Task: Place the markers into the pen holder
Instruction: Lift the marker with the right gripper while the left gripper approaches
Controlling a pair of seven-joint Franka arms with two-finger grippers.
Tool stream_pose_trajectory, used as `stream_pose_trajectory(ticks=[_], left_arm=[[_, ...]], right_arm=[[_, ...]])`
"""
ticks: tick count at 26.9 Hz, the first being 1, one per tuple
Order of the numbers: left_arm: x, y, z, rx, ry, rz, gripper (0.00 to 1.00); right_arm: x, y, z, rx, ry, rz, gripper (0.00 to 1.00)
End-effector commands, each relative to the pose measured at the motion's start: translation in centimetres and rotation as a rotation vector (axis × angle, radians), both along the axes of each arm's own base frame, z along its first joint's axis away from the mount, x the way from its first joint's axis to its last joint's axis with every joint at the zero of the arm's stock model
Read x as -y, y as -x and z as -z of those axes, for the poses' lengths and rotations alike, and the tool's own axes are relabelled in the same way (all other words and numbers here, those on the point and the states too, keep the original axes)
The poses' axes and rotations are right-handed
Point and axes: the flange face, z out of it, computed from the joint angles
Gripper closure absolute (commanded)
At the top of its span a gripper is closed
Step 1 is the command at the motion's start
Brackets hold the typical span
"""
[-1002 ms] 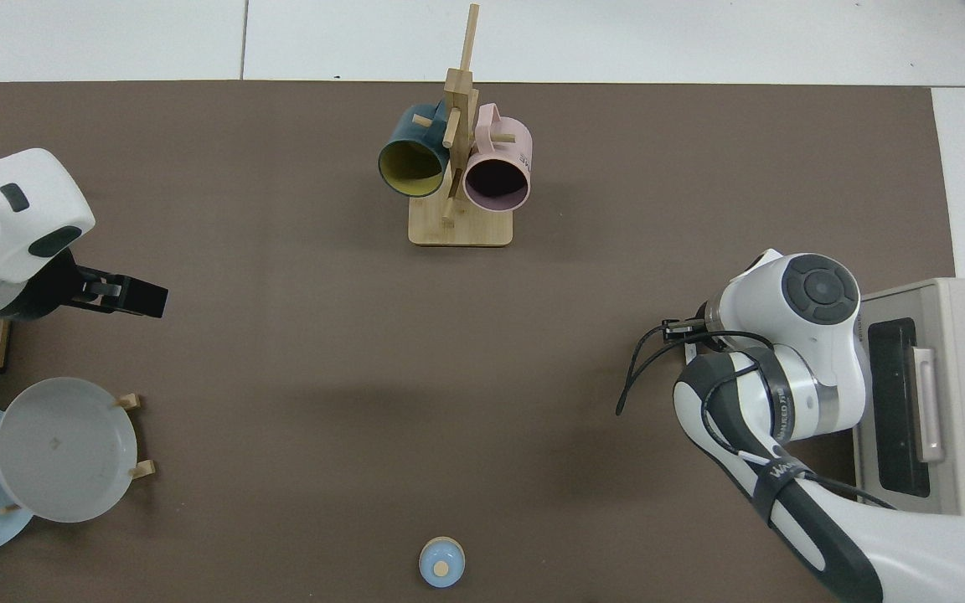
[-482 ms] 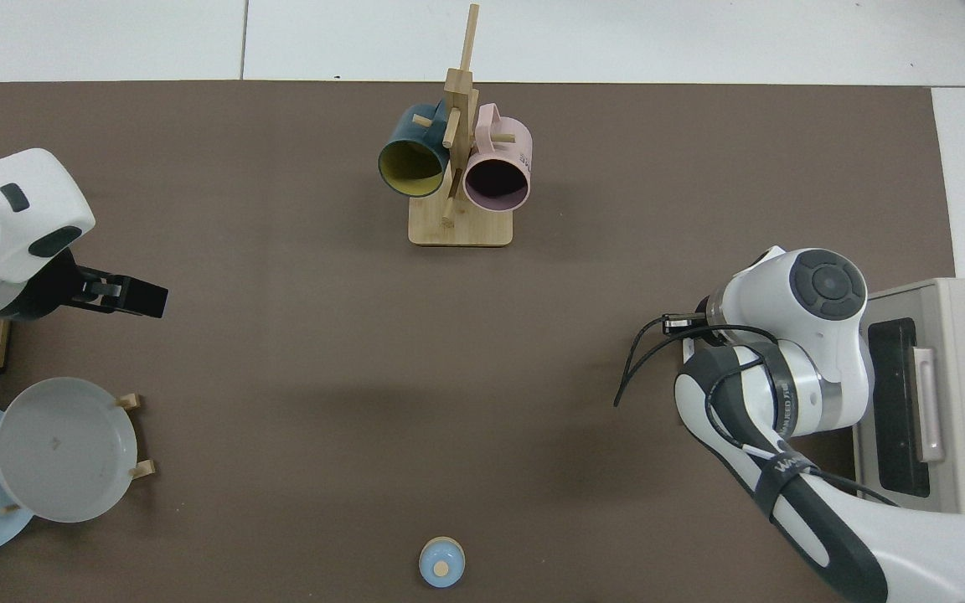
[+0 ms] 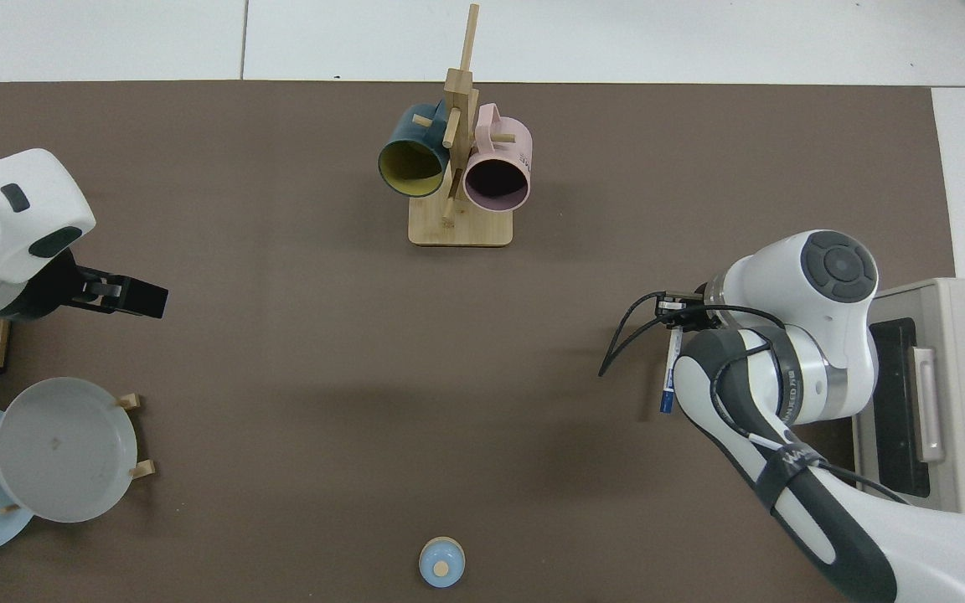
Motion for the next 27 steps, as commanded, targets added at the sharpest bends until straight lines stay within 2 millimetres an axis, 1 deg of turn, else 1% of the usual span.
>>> stream_pose_trajectory(ticks=[1,4,7,8,10,12,13,16,18,20,21,23,26,27], left_arm=[[0.0,-0.1,0.6,0.014,0.015,0.116,0.0],[0.9,0.0,0.6,0.017,0.014,0.243,0.0],[1.8,-0.1,0.8,0.036,0.026,0.389,0.0],[2.0,-0.1,0.9,0.041,0.033,0.428,0.0],[2.8,0.0,1.2,0.051,0.055,0.509,0.0],[4.0,0.1,1.3,0.068,0.06,0.583,0.0],[4.6,-0.1,1.2,0.092,0.055,0.627,0.0],[5.3,-0.3,1.6,0.12,0.061,0.752,0.0],[6.0,0.1,2.6,0.117,0.112,0.839,0.0],[6.8,0.8,2.8,0.131,0.151,0.925,0.0],[7.2,1.2,2.8,0.138,0.164,0.952,0.0],[7.1,1.5,3.3,0.14,0.208,0.951,0.0],[7.1,1.9,3.1,0.168,0.292,0.951,0.0],[7.2,2.0,3.1,0.173,0.306,0.966,0.0]], right_arm=[[-3.6,-0.2,-2.9,-0.056,-0.102,0.114,1.0],[-7.1,0.5,-4.2,-0.074,-0.149,0.169,1.0],[-9.4,1.0,-5.0,-0.102,-0.218,0.227,1.0],[-9.8,1.0,-5.3,-0.108,-0.245,0.251,1.0],[-10.4,1.0,-5.3,-0.133,-0.298,0.293,1.0],[-10.6,0.8,-5.5,-0.165,-0.366,0.339,1.0],[-11.0,0.3,-6.0,-0.175,-0.409,0.359,1.0],[-11.8,0.1,-6.4,-0.21,-0.478,0.404,1.0],[-12.0,0.1,-6.6,-0.228,-0.497,0.44,1.0],[-12.2,-0.1,-7.0,-0.219,-0.511,0.469,1.0],[-12.6,0.0,-7.1,-0.22,-0.519,0.479,1.0],[-14.1,0.6,-7.3,-0.239,-0.537,0.494,1.0],[-15.9,1.4,-7.6,-0.258,-0.566,0.526,1.0],[-16.3,1.5,-7.7,-0.264,-0.575,0.544,1.0]])
